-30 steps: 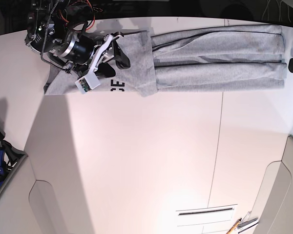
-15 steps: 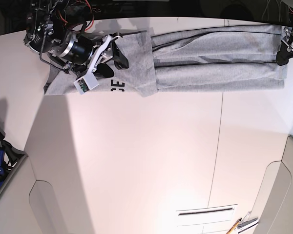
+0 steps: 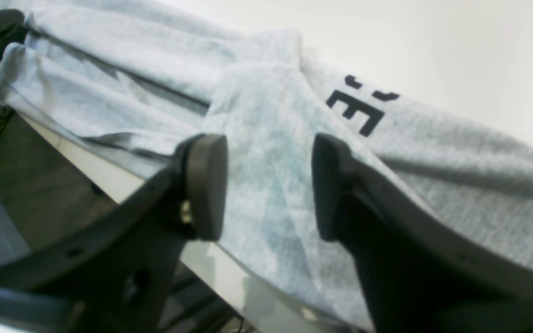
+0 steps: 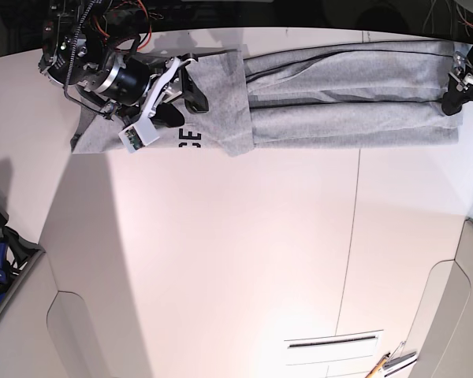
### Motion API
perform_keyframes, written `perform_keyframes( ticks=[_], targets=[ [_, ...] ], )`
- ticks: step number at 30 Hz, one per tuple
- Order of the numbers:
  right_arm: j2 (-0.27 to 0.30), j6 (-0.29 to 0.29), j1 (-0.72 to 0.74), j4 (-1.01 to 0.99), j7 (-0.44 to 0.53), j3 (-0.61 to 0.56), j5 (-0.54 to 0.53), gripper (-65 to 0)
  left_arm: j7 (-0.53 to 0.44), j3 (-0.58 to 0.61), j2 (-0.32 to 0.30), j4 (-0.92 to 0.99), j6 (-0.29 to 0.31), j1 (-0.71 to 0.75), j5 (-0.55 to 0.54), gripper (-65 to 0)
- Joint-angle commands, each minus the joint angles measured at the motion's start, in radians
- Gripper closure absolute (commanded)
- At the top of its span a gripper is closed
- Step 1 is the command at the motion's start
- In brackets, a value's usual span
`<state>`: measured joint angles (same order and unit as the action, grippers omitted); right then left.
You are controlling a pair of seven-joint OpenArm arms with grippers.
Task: Fold the T-shirt properly
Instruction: 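Grasp the opposite shirt end with the left gripper and fold inward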
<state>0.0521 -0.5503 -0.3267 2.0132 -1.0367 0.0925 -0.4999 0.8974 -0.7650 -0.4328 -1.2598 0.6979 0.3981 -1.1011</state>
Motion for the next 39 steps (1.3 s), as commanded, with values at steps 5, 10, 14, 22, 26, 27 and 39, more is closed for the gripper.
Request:
perform_keyframes(
  ticks=[5,10,14,22,26,27,39],
  targets=[
    [0.001,-0.003,0.005,0.019,0.023,0.002,-0.015,-29.7,0.01,0.039,-0.011,-0.009,0.0,0.003,0.016,-37.4],
    [0.001,-0.003,0.005,0.019,0.023,0.002,-0.015,-29.7,0.01,0.031,-0.011,-0.009,0.0,0.004,0.013,-25.9],
    [0.0,-0.003,0.005,0.019,0.023,0.002,-0.016,-29.7,-0.008,0.031,-0.011,-0.009,0.0,0.001,-0.024,-5.5],
    [0.0,-0.003,0.005,0.021,0.039,0.019,-0.015,-29.7,-0.013,0.031,-0.011,-0.042,0.0,-0.029,-0.086,0.0],
    [0.0,-0.003,0.005,0.03,0.039,0.076,-0.016,-29.7,0.014,0.031,-0.01,-0.113,0.0,-0.029,-0.125,0.0],
    [0.0,-0.003,0.005,0.034,0.039,0.097,-0.016,-29.7,0.026,0.031,-0.011,-0.134,0.0,-0.029,-0.14,0.0],
    [0.021,-0.002,0.005,0.084,0.038,0.428,-0.016,-29.7,0.282,0.032,0.054,-0.357,0.0,-0.028,-0.382,0.0]
  ],
)
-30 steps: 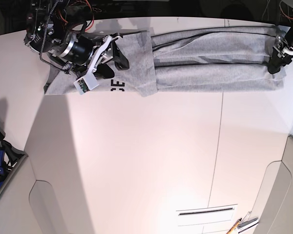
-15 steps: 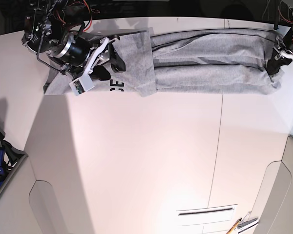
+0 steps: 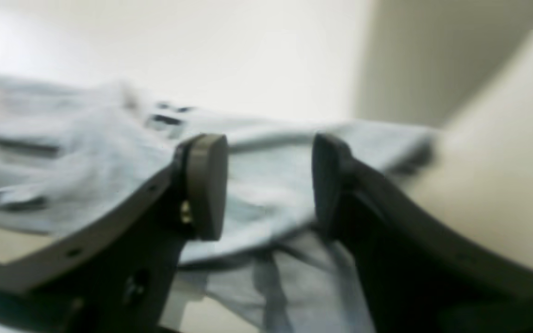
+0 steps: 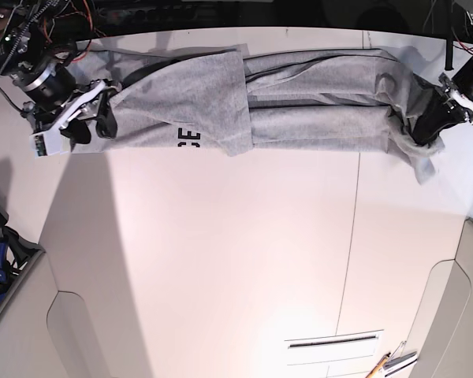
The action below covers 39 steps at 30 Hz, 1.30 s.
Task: Fold the T-shirt properly
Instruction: 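Grasp the opposite shirt end with the left gripper and fold inward, then push the folded end toward the shirt center with the left gripper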
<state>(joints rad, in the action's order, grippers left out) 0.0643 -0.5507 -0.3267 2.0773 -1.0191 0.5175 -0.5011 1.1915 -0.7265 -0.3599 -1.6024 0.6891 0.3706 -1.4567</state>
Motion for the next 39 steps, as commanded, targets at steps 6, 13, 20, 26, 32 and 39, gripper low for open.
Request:
perform_keyframes(
  ticks=[6,13,20,26,32,39],
  targets=[
    [0.045,0.009,0.005,0.02,0.021,0.136,-0.015,-29.7,0.007,0.048,0.016,-0.061,0.009,0.001,-0.027,0.0],
    [0.057,0.009,0.005,0.02,0.021,0.175,-0.015,-29.7,-0.006,0.233,0.037,-0.061,0.009,-0.006,-0.027,0.0],
    [0.057,0.013,0.005,0.02,0.021,0.174,-0.024,-29.7,-0.009,0.335,0.085,-0.061,0.009,-0.016,-0.027,0.0],
    [0.057,0.013,0.005,0.02,0.021,0.174,-0.026,-29.7,-0.01,0.401,0.1,-0.061,0.009,-0.031,-0.027,0.0],
    [0.057,0.013,0.005,0.02,0.021,0.174,-0.041,-29.7,-0.01,0.481,0.103,-0.062,0.009,-0.041,-0.027,0.0],
    [0.057,0.013,0.005,0.02,0.021,0.174,-0.041,-29.7,-0.01,0.498,0.131,-0.062,0.009,-0.058,-0.027,0.0]
  ],
)
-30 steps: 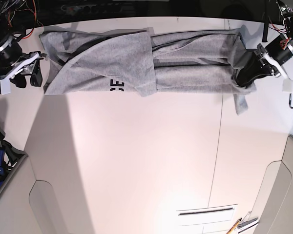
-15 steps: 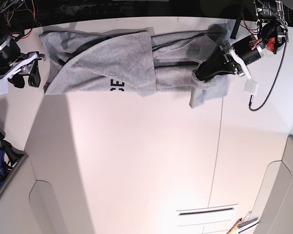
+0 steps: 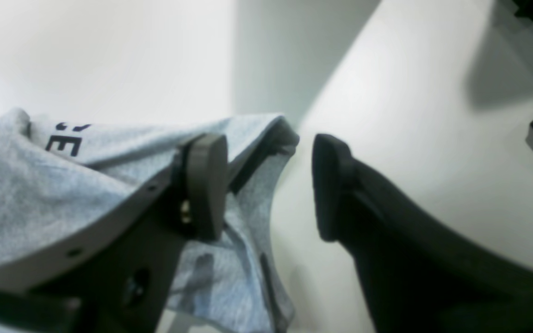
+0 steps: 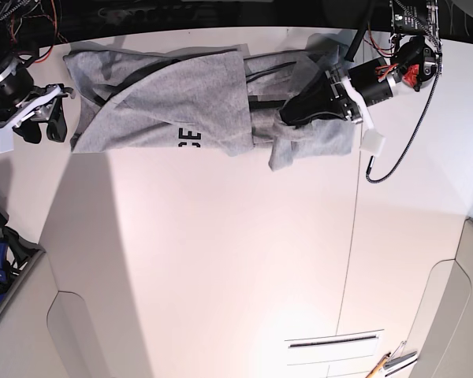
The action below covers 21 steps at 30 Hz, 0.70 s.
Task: Fold the T-shirt properly
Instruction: 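Push the folded end toward the shirt center with the left gripper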
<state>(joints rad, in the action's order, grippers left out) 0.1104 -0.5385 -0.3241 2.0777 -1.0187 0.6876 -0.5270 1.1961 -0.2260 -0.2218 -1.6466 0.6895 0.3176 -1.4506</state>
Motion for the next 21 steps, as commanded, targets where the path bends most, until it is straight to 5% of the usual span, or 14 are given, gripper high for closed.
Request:
perform_keyframes(
  ticks=[1,21],
  targets=[
    [0.011,0.0,0.002,0.019,0.02,0.004,-0.015,-29.7,-0.017,-0.002,-0.008,-0.018,0.009,-0.005,-0.033,0.0],
    [0.011,0.0,0.002,0.019,0.021,0.004,-0.016,-29.7,0.005,0.023,-0.008,-0.018,0.009,-0.005,-0.033,0.0]
  ],
)
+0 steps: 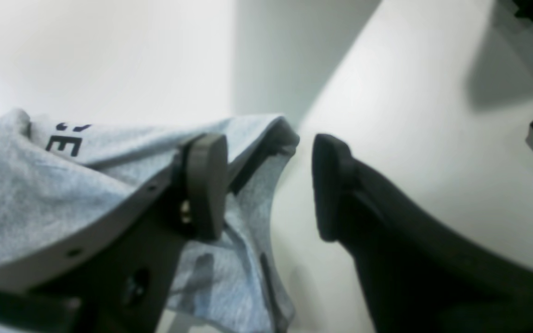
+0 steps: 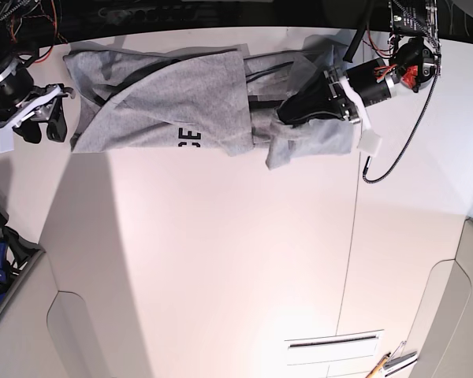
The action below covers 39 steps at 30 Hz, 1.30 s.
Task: Fold the T-shirt properly
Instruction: 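Push the folded end toward the shirt center with the left gripper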
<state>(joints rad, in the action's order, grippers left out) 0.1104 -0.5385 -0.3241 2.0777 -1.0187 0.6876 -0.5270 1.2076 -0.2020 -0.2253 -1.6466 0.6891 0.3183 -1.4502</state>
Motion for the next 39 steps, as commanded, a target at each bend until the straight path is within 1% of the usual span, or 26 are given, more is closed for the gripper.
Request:
perform_keyframes(
  ticks=[1,6,11,17,21,22,24,25,26,27,33,39],
  targets=[
    [0.011,0.0,0.002,0.019,0.021,0.004,-0.016,-29.7,-0.007,0.011,-0.005,-0.018,0.009,-0.005,-0.033,0.0],
    [0.011,0.0,0.002,0.019,0.021,0.004,-0.016,-29.7,-0.03,0.061,-0.005,-0.018,0.009,-0.013,-0.013,0.0],
    [0.011,0.0,0.002,0.019,0.021,0.004,-0.016,-29.7,-0.037,0.064,-0.005,-0.018,0.009,-0.039,0.015,0.0],
    [0.011,0.0,0.002,0.019,0.021,0.004,-0.016,-29.7,-0.037,0.073,-0.005,-0.018,0.009,-0.039,-0.008,0.0],
    [0.011,0.001,0.002,0.019,0.021,0.004,-0.016,-29.7,-0.036,0.107,-0.005,-0.018,0.009,-0.039,-0.027,0.0],
    [0.011,0.0,0.002,0.019,0.021,0.004,-0.016,-29.7,-0.036,0.117,-0.005,-0.018,0.009,-0.039,-0.027,-1.2],
    [0.011,0.001,0.002,0.019,0.021,0.004,-0.016,-29.7,-0.036,0.141,-0.005,-0.018,0.009,-0.039,-0.027,-14.2],
    [0.011,0.001,0.002,0.019,0.021,0.004,-0.016,-29.7,-0.036,0.154,-0.005,-0.018,0.009,-0.04,-0.027,-19.4],
    [0.011,0.001,0.002,0.019,0.021,0.004,-0.016,-29.7,-0.036,0.166,-0.004,-0.018,0.009,-0.042,-0.026,-22.8],
    [0.011,0.0,0.002,0.019,0.021,0.004,-0.016,-29.7,-0.037,0.177,-0.004,-0.018,0.009,-0.045,-0.026,-24.2],
    [0.011,0.001,0.002,0.019,0.021,0.004,-0.016,-29.7,-0.06,0.189,0.029,-0.018,0.009,-0.075,0.021,-24.1],
    [0.011,0.0,0.002,0.019,0.021,0.004,-0.014,-29.7,-0.063,0.188,0.042,-0.018,0.009,-0.103,0.023,-24.1]
  ],
)
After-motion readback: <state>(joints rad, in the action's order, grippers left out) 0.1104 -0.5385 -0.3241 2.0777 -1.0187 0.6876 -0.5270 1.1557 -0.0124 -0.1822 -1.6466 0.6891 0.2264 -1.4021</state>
